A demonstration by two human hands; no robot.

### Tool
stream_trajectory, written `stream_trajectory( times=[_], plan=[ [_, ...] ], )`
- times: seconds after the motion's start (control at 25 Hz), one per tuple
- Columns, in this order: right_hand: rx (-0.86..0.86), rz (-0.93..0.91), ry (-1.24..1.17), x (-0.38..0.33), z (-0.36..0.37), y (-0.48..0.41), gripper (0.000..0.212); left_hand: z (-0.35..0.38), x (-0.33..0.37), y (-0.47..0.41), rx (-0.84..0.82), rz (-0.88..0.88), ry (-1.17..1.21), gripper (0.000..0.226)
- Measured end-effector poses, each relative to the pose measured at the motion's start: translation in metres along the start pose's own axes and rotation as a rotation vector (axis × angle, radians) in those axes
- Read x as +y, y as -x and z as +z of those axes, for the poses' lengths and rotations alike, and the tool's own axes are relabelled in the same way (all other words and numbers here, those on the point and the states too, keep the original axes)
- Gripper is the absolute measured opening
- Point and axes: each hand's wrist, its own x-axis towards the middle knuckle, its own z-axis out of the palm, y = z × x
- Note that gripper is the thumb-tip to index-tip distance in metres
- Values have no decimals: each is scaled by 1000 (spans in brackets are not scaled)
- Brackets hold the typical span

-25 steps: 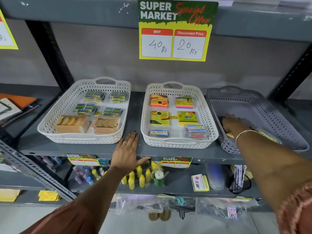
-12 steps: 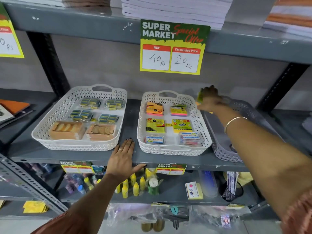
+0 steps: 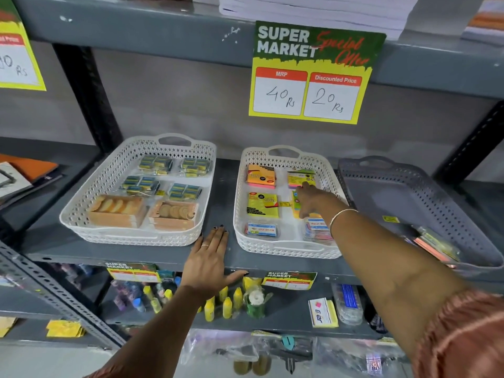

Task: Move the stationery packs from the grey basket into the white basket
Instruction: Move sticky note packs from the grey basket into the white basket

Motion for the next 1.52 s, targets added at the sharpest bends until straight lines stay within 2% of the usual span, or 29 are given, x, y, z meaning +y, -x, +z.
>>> stream_trajectory(
  times=[0.16, 0.28, 0.36, 0.44, 0.52, 0.56, 0.68, 0.8, 0.88, 1.12, 1.4, 1.52],
  plan=[
    [-20, 4, 8, -1, 4, -4, 66, -1, 0, 0, -32, -7, 24, 103],
    [-54, 15, -70, 2, 2, -6, 70, -1, 0, -1, -29, -10, 15, 103],
    [71, 58, -272, 10, -4, -7, 65, -2, 1, 0, -29, -16, 16, 104],
    [321, 154, -440, 25, -11, -4, 49, -1, 0, 0, -23, -20, 19, 105],
    [469, 314, -428, 47, -13, 6, 39, -2, 1, 0, -20, -20, 14, 105],
    [455, 399, -382, 60, -11, 12, 38, -1, 0, 0, -21, -21, 10, 105],
    [242, 585, -277, 98, 7, 46, 42, -2, 1, 1, -28, -22, 12, 105],
    [1, 616, -206, 124, 28, 79, 38, -3, 1, 1, -19, -21, 13, 106],
    [-82, 614, -161, 131, 39, 90, 38, -3, 1, 2, -21, -23, 14, 107],
    [57, 656, -167, 140, 66, 91, 46, -4, 2, 1, -30, -24, 8, 106],
    [63, 627, 24, 135, 65, 92, 52, -2, 1, 1, -13, -25, -15, 107],
    [47, 594, -31, 130, 50, 93, 52, -2, 1, 1, -4, -22, -19, 108]
  ],
)
